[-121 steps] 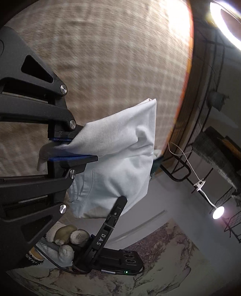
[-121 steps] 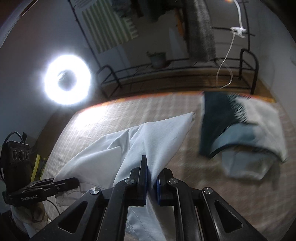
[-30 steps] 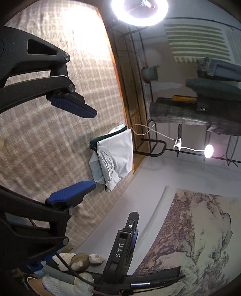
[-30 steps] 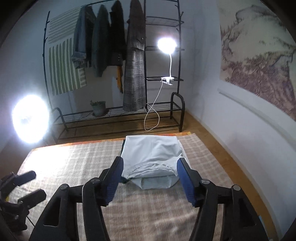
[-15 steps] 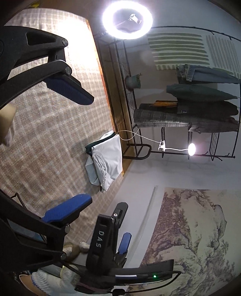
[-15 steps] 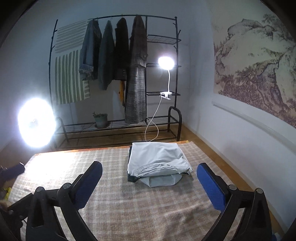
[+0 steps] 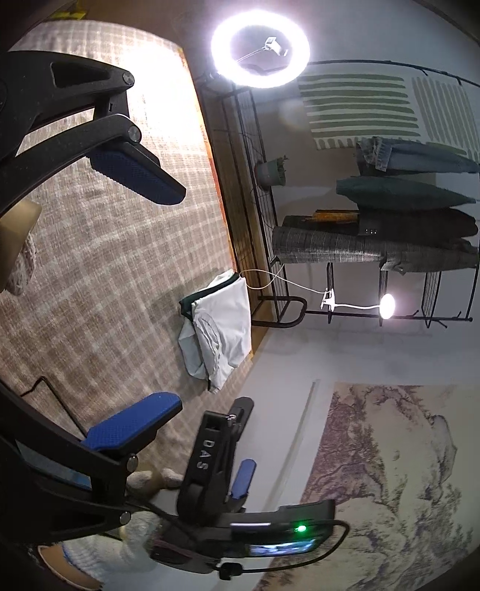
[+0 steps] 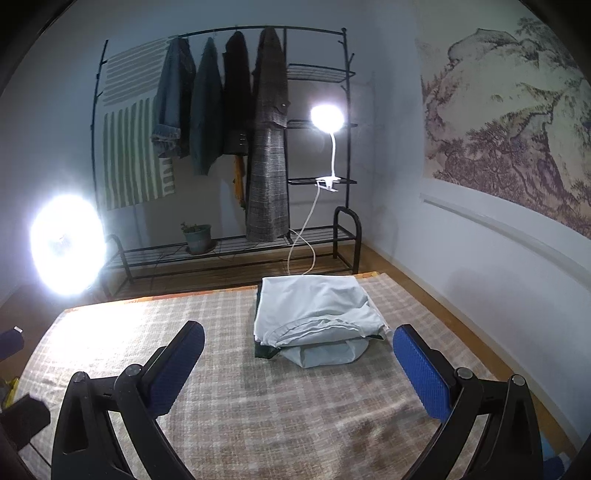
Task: Fold small clothes
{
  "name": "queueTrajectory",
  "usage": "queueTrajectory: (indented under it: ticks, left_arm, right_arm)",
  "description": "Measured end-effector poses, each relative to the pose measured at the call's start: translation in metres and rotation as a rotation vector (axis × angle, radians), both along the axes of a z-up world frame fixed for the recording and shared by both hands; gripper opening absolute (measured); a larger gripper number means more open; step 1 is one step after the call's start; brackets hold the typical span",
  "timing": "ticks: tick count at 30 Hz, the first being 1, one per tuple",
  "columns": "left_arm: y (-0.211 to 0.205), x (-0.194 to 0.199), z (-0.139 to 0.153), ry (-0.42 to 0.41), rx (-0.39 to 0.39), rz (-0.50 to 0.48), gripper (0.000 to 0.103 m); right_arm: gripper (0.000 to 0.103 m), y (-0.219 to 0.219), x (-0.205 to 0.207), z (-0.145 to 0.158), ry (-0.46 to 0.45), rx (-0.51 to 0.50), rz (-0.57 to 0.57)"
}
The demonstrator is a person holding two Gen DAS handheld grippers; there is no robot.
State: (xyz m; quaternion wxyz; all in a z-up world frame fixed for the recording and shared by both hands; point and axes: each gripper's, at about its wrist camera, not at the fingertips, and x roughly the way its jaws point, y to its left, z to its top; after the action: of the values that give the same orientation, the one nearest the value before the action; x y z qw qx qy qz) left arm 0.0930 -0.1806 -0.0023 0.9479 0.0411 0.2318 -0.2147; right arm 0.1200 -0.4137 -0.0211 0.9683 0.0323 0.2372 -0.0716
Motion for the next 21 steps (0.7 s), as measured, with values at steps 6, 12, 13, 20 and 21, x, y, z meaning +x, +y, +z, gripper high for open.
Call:
queueTrajectory:
  ticks: [6,12,13,20,21]
  left_arm:
    - [-0.007,-0.001,-0.006,-0.004,0.036,0.0,0.103]
    - [-0.01,0.0,-0.009,-0.003,0.065,0.0,0.103]
    - [-0.01,0.0,-0.008,-0.003,0.063,-0.001,0.103]
    - [-0.009,0.0,-0.01,-0.006,0.052,0.006,0.103]
    - [-0.009,0.001,-0.01,-0.004,0.049,0.006,0.103]
  right_arm:
    - [0.103,-0.005,0.001,-0.004,0.001,0.022,-0.016]
    - [0.103,-0.009,0.004,-0.005,0.002,0.038,-0.025]
    - [0.103,-0.009,0.004,-0.004,-0.001,0.041,-0.027]
    - [0.103,-0.009,0.004,-0.004,-0.007,0.045,-0.033]
    - [0.103,-0.009,0.004,-0.004,-0.007,0.047,-0.034]
